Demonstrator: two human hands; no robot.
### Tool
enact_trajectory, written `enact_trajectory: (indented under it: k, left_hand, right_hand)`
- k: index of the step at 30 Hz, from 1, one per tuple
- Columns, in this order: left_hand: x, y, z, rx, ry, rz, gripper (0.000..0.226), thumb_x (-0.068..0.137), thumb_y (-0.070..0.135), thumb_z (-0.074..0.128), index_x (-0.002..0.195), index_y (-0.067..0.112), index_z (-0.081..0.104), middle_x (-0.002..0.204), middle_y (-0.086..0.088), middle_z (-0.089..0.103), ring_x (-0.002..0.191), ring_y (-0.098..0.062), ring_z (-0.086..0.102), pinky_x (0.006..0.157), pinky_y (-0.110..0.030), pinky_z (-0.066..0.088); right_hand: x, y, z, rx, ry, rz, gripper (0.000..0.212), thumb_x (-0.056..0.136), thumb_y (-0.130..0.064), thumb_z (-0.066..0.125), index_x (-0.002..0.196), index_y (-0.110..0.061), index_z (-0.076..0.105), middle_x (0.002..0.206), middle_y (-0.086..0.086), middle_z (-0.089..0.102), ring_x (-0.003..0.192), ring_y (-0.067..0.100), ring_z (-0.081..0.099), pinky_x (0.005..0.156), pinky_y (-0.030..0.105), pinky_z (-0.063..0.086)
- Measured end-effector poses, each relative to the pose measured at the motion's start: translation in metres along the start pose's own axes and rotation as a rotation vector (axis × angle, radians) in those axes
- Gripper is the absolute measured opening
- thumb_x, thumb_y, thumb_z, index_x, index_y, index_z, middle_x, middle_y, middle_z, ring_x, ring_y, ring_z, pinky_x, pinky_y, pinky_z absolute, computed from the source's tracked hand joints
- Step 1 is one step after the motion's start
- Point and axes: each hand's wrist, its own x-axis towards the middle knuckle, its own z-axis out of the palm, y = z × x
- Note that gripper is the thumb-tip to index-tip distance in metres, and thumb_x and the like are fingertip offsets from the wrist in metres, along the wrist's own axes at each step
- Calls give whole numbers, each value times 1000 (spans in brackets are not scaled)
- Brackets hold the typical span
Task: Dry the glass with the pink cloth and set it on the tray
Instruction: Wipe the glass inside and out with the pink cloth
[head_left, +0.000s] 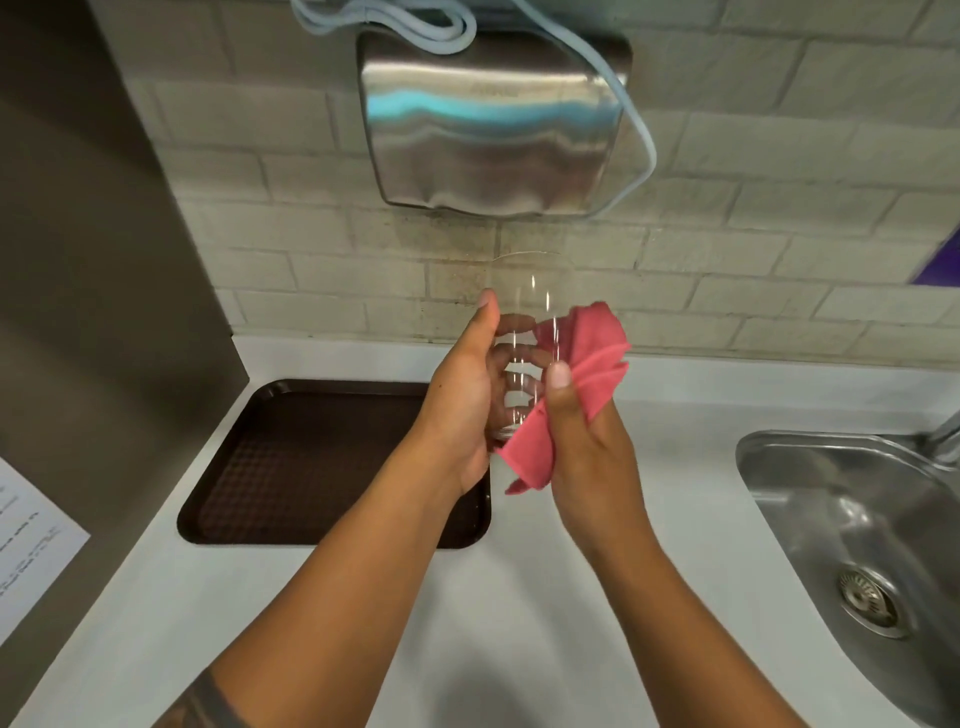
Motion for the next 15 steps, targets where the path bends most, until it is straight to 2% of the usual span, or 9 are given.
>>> enact_trajectory:
  k: [2,3,4,6,7,9,11,13,15]
  left_hand:
    - [2,-2,-1,-66,-5,-12,61,106,62,43,123,11,71,98,-2,69,65,-13,58,54,-26,51]
    - [3,-2,-2,-87,-6,-14,63,106,61,44,125,8,72,104,-4,66,65,-13,58,56,-28,51]
    - [4,-1,-2,-102,-6,-18,65,105,61,44,127,6,72,110,-5,63,68,-15,56,60,-31,51]
    - [5,-3,-1,-151,-23,-41,67,104,63,45,126,6,73,117,-9,60,79,-22,59,71,-38,51]
    - [4,-4,1,-182,-31,-61,70,103,65,46,128,5,73,120,-11,61,87,-26,62,77,-41,54]
    - [4,-6,3,-237,-43,-86,77,101,68,46,136,3,67,121,-16,64,101,-33,67,86,-44,58]
    - [5,-8,6,-251,-26,-61,71,102,68,47,129,6,68,109,-12,74,93,-28,74,78,-41,64]
    - [6,-7,10,-119,83,13,56,105,65,43,119,16,67,95,-5,79,77,-20,77,63,-33,62]
    - [7,-9,10,90,181,98,49,109,59,36,119,21,65,103,-6,75,73,-18,72,59,-32,57]
  right_hand:
    - [-15,11,1,5,-14,-7,56,95,-68,49,144,-40,54,123,-1,75,111,27,75,92,60,61]
    - [-21,17,2,-11,-29,-1,62,93,-69,51,146,-38,52,125,-1,74,114,25,74,96,58,60]
    - [-28,21,2,-36,-38,3,65,89,-71,53,147,-40,50,126,-7,73,117,17,72,100,49,60]
    - [-35,25,3,-82,-24,-8,68,86,-70,60,148,-45,44,129,-18,71,119,-4,67,98,20,56]
    - [-36,26,3,-88,-4,-20,71,86,-66,65,150,-44,41,131,-18,70,119,-8,65,96,12,53]
    - [-33,27,3,-79,38,-49,81,85,-61,70,155,-36,39,136,-9,69,119,-5,66,94,8,51]
    - [-30,29,3,-62,56,-85,88,83,-60,72,159,-30,36,141,-7,66,125,0,64,99,12,51]
    - [-29,33,4,-67,74,-105,88,83,-60,73,158,-32,35,143,-8,63,128,2,63,102,13,50]
    - [-29,36,4,-112,106,-110,78,82,-62,74,148,-45,36,138,-15,60,123,-5,61,95,8,49]
